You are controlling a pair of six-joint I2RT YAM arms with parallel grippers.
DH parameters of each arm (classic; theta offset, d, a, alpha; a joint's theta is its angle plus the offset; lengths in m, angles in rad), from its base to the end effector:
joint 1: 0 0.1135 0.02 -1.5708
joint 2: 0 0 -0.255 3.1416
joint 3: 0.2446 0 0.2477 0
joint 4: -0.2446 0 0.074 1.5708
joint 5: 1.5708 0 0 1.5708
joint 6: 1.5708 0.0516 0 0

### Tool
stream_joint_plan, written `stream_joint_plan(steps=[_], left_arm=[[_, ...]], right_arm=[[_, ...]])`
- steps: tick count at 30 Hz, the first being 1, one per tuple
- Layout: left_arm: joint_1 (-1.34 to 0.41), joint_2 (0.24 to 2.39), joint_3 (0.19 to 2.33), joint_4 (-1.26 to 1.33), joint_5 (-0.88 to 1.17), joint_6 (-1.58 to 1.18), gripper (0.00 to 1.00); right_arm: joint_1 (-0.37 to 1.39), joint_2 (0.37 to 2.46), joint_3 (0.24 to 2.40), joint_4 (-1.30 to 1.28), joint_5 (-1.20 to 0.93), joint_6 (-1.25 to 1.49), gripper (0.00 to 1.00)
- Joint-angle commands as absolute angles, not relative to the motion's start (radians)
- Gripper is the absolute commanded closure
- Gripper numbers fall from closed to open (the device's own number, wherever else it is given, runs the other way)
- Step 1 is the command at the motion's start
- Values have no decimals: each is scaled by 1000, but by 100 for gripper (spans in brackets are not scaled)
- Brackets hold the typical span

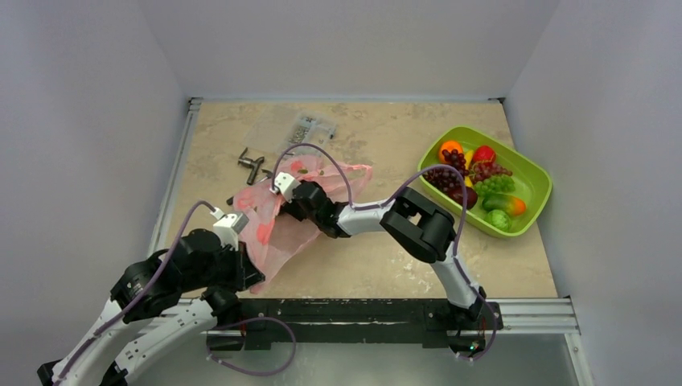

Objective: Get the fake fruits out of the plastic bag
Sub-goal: Take out the fake fruit from the plastic bag, then place the fake fruit in the bin.

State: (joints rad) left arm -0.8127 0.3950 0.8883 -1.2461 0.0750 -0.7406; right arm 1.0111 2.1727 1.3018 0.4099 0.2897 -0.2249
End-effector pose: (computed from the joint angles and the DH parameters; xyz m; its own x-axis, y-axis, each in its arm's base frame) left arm 0.0381 -0.0458 0.2925 -0.8609 -0.0694 -0.5041 0.2450 0.8117 -0.5302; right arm 0.2650 0.3952 0.1236 -0.0794 -0.5293 -0.8447 -0.7119 0.6233 -0.3236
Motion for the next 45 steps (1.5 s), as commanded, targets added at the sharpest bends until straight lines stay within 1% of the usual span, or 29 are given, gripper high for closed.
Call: stream_joint_plan(steps=[1,4,7,8,9,12,15,17,19,21,23,24,26,28,31,34,38,41,45], left_arm=[[-816,412,850,-1227,88,-770,100],[-816,446,835,-1242,63,-764,100],[-816,482,828,-1253,36,-753,100],[-816,493,828,-1255,27,-750,100],[-816,501,828,-1257,18,-749,100],[-816,504,832,-1251,3,-758,100],[-816,480,839,-1249,-21,-770,100],[-816,454,842,-1234,-18,-759,100],[-816,423,847,-1200,25,-725,100],[-816,405,868,-1194,44,-702,100],[-816,400,881,-1196,63,-684,100],[-816,404,877,-1192,87,-677,100],[-816,416,863,-1183,138,-663,100],[-816,433,857,-1190,126,-675,100],[-816,452,857,-1174,102,-695,100],[-816,486,881,-1163,86,-668,100],[-816,557,945,-1251,-15,-628,100],[-816,563,938,-1236,-29,-618,100],[-817,560,920,-1201,-72,-625,100]], right_arm=[[1004,2182,1317,377,263,-233,53],[1005,2167,1310,362,278,-241,66],[1006,2143,1298,362,279,-238,75],[1006,2131,1292,362,273,-229,81],[1006,2120,1285,362,265,-215,85],[1007,2069,1244,357,212,-149,90],[1008,1970,1144,411,101,2,91],[1008,1886,1025,549,51,150,90],[1008,1801,902,695,37,290,91],[1010,1734,785,866,6,378,91],[1014,1695,718,930,3,429,93],[1016,1686,706,929,4,445,97],[1021,1680,695,921,3,441,100],[1022,1675,707,877,3,425,100],[1025,1648,727,769,-55,379,100],[1038,1585,685,705,-60,341,100],[1039,1433,609,582,-65,307,100],[1039,1298,585,463,-78,275,100],[1039,1038,561,336,-25,243,100]])
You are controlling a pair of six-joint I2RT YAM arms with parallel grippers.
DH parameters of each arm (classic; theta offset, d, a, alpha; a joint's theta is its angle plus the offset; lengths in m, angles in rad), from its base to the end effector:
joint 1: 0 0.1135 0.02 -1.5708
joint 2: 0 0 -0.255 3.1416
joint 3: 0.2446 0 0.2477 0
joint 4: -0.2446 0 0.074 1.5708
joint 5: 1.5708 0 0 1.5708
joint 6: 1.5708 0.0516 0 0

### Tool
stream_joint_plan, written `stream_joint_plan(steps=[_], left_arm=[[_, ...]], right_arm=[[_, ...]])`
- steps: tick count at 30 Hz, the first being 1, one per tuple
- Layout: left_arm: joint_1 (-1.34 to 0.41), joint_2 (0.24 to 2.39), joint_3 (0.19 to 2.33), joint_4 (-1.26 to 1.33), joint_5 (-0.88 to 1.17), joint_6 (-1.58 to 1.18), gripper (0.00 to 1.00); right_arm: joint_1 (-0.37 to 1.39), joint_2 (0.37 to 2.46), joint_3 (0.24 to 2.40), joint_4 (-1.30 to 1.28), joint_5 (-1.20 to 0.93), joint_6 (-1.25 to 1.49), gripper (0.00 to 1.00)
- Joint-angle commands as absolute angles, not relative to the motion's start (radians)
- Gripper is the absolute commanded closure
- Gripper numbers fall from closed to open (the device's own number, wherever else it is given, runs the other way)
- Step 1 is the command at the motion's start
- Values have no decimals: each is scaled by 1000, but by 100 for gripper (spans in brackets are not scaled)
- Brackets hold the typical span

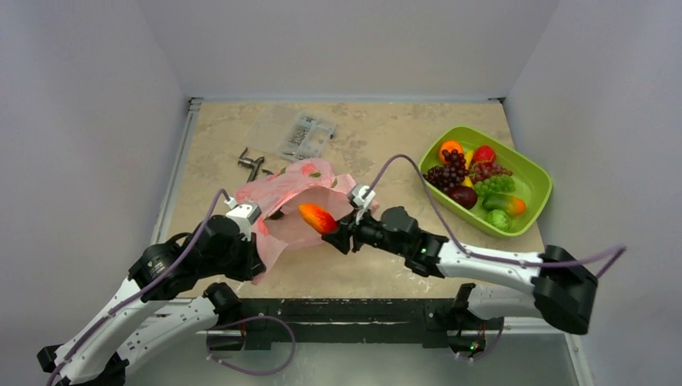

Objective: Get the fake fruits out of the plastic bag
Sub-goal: Place the fake fruit in the bin.

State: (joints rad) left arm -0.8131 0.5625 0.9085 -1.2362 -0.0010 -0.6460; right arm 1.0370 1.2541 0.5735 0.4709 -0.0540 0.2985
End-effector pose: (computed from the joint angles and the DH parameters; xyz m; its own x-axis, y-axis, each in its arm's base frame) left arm 0.0612 -0.0647 0.2898 -0.8635 0.0368 -0.5029 0.2582 0.8890 -0.3782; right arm 0.1441 0.2493 0.2251 -0.3619 -0.0352 -0.9315 -0.8161 0.4949 0.2984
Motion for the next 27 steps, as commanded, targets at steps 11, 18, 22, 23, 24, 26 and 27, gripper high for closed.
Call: stream_joint_plan(steps=[11,18,22,23,24,26,27], left_arm=[[-816,573,920,-1215,-86,-611,100],[-816,540,910,-1208,-75,-616,100],[-816,545,908,-1206,-67,-616,100],[-816,548,910,-1205,-64,-611,100],[-816,548,911,-1205,-64,-607,100],[-816,550,914,-1206,-64,-602,100],[-816,552,915,-1206,-67,-601,100]], right_arm=[[982,756,661,154,704,181,100],[609,808,686,38,799,381,100],[337,954,729,-86,728,503,100],[263,987,734,-89,704,511,100],[225,1018,732,-84,698,515,100],[166,1066,719,-55,702,528,100],[133,1088,715,-51,697,546,100]])
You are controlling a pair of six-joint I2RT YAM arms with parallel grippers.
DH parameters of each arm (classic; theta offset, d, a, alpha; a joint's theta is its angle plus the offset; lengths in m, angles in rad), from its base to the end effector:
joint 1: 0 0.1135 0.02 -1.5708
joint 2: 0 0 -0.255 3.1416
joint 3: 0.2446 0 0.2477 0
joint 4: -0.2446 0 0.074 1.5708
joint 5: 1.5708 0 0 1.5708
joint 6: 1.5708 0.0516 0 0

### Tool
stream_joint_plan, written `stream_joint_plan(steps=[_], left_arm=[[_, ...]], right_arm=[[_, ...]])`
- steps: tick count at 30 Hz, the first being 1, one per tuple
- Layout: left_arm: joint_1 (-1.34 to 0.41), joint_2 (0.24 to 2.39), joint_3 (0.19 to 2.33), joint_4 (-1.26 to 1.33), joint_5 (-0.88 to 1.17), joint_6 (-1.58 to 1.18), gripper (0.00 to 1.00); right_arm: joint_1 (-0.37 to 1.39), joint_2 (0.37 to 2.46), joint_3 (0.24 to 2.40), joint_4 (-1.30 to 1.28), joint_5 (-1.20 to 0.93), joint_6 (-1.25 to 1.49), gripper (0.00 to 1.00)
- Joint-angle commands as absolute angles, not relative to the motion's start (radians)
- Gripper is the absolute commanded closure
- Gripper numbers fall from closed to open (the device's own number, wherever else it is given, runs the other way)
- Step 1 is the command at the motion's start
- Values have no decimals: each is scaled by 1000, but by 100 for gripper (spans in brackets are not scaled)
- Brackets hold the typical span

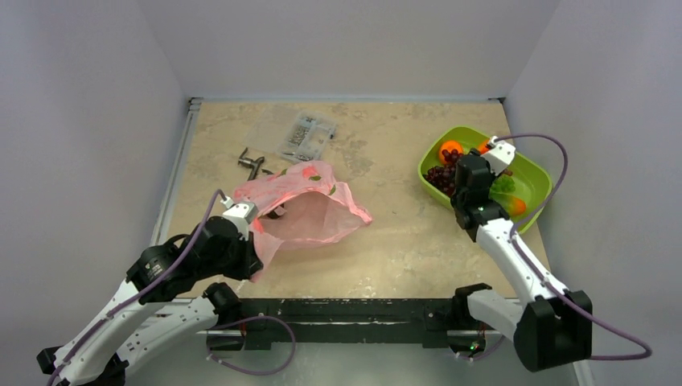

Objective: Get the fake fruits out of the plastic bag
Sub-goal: Place the fake fruit in the bin, then take out the fake fruit from the plastic bag.

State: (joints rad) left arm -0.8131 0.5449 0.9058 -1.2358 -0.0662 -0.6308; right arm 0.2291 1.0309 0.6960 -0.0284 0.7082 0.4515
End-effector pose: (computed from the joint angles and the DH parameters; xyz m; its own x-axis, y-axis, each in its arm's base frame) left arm 0.0616 -0.0602 0.2904 -0.8363 0.0276 -0.5477 0.2507 0.9075 -0.3371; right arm 0.2427 0.0221 0.2697 -0.1283 0.3104 -0.9419 0.5286 0.8250 0.1999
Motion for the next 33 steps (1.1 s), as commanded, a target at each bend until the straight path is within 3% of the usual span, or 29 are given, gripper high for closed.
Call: stream_joint_plan(steps=[1,2,4,7,11,15,17,21,25,28,33], left_arm=[[-816,553,913,-1204,-67,-602,100],[-816,552,913,-1202,-67,-603,100],[-816,552,913,-1199,-69,-603,100],[-816,546,913,-1199,-71,-605,100],[-816,537,911,-1202,-62,-603,100],[-816,537,908,-1197,-52,-601,100],[-816,545,908,-1190,-48,-596,100],[-816,562,909,-1188,-44,-594,100],[-816,563,907,-1187,-42,-596,100],[-816,564,905,-1179,-50,-601,100],[-816,593,911,-1179,-38,-604,100]], right_arm=[[99,1106,712,-54,683,566,100],[64,1124,707,-52,669,580,99],[19,1155,684,-10,671,585,85],[3,1212,675,44,691,599,74],[-24,1280,723,8,691,576,37],[-25,1202,672,70,618,540,10],[-25,1135,606,131,596,530,2],[-23,1061,586,156,543,500,1],[-9,1061,581,171,338,509,1],[139,1106,551,205,253,496,1],[502,1199,518,240,335,559,1]])
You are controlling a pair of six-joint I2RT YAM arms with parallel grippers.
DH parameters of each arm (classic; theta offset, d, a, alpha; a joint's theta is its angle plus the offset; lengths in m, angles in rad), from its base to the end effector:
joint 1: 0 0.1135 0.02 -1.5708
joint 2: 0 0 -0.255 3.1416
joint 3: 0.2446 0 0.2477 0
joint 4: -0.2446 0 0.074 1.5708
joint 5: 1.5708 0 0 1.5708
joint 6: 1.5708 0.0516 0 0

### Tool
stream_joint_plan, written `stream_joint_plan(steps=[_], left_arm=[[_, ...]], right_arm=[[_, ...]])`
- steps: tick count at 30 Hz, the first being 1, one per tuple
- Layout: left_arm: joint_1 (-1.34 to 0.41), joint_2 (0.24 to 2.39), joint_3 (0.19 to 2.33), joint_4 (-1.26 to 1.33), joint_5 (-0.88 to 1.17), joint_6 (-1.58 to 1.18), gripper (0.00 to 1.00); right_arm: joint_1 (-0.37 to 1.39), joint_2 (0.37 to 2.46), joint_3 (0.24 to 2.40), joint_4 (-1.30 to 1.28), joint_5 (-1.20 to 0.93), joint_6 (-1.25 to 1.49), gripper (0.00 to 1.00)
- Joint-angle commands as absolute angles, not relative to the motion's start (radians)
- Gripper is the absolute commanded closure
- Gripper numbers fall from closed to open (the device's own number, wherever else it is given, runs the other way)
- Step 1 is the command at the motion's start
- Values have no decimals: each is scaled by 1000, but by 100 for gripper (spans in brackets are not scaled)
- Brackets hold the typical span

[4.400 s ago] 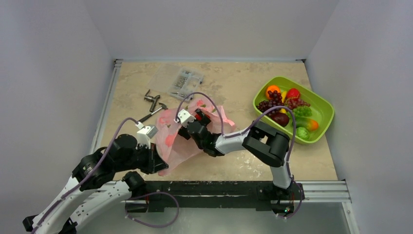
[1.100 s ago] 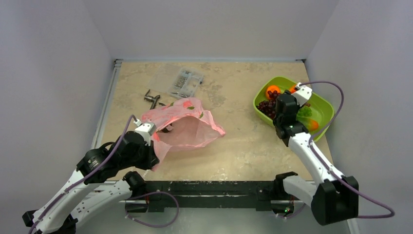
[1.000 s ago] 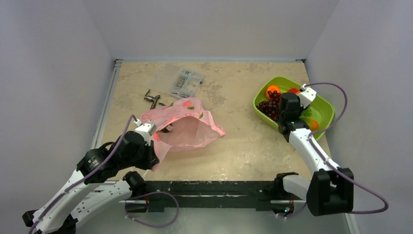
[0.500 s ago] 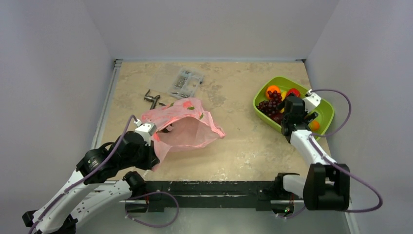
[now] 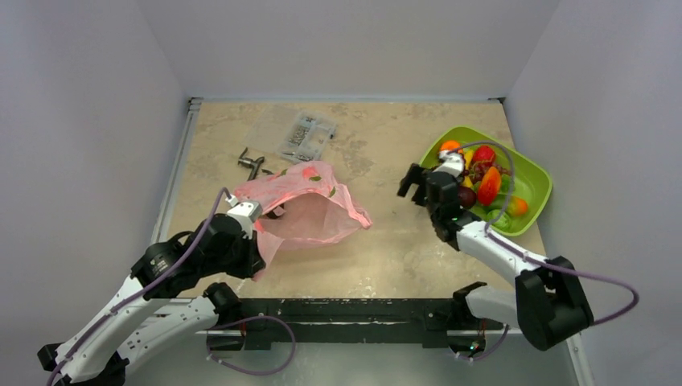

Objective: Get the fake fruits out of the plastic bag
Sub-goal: Take out the fake fruit from the plastic bag.

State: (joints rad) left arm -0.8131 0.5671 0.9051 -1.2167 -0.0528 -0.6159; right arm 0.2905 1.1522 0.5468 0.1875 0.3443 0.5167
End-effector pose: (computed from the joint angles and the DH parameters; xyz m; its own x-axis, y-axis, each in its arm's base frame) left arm 0.0651 -0.0649 0.2901 -0.8376 0.0459 -0.5444 0.2676 0.9032 -0.3355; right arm 0.2542 0.0578 0.2093 -0.3253 0.3881 -0.8623 0.2147 0.9184 0.3324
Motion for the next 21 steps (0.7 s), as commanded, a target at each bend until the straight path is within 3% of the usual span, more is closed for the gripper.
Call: stream_joint_plan(steps=[1,5,10,15,21], left_arm=[[-816,597,912,-1176,-30,-603,100],[-816,608,926,-1151,-6,-615,100],[-816,618,938,-1078,77,-651,100],[-816,568,893,-1062,26,-688,100],[-816,558,893,-1086,43,-703,100]], right_arm=[[571,1217,524,242,346,582,1],[780,1297,635,213,379,582,1],[868,1295,802,126,352,505,1],[949,1311,989,69,257,443,1],[1125,1328,1064,80,311,356,4]])
